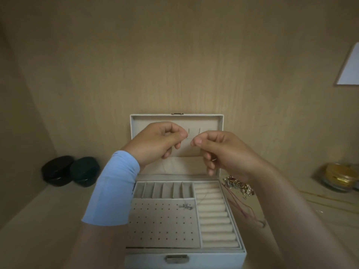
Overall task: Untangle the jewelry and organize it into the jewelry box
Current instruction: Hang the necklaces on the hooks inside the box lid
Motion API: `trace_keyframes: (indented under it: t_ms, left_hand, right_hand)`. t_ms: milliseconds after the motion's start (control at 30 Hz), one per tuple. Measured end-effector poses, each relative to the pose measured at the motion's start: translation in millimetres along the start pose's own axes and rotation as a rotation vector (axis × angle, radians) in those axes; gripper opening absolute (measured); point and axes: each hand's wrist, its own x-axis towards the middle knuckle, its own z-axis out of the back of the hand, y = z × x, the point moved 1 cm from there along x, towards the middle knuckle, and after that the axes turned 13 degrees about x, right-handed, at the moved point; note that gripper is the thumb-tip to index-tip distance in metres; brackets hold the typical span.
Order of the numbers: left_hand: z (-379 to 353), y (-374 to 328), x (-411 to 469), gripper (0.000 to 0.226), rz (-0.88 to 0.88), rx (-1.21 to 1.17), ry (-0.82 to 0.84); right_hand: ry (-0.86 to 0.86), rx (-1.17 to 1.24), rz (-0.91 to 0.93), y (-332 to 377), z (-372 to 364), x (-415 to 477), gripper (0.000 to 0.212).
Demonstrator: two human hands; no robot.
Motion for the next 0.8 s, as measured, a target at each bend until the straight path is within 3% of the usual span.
trace_keyframes:
  t_ms: [200,367,500,600,700,800]
  left_hand:
    - [-1,7,-1,0.015,0.053,0.147,0.106]
    - [-1,6,1,0.022,0.027,0.154,0.049]
    - [-8,3,5,0.021,-0.023,0.135,0.012]
    - [-15,2,7,0.021,-0.031,0.110,0.003]
    - [-18,5,10,0.025,-0.030,0.076,0.001]
    - [-16,9,10,0.024,-0.023,0.089,-0.027]
  right_hand:
    - [-0.061,-0.070,-0.003,-4,4,1,0.021]
    - [-0.079,-0.204,-0.072,-9,9,2,0.025]
    - [-0.018,-0.103,-0.096,-12,3,3,0.023]
    - [-0.003,-0.035,-0.053,-14,-1,4,0.040]
    - [0.079,0.088,-0.015,-13,-6,4,0.027]
    - [-0.025,-0.058,-0.018,-11,-6,2,0.012]
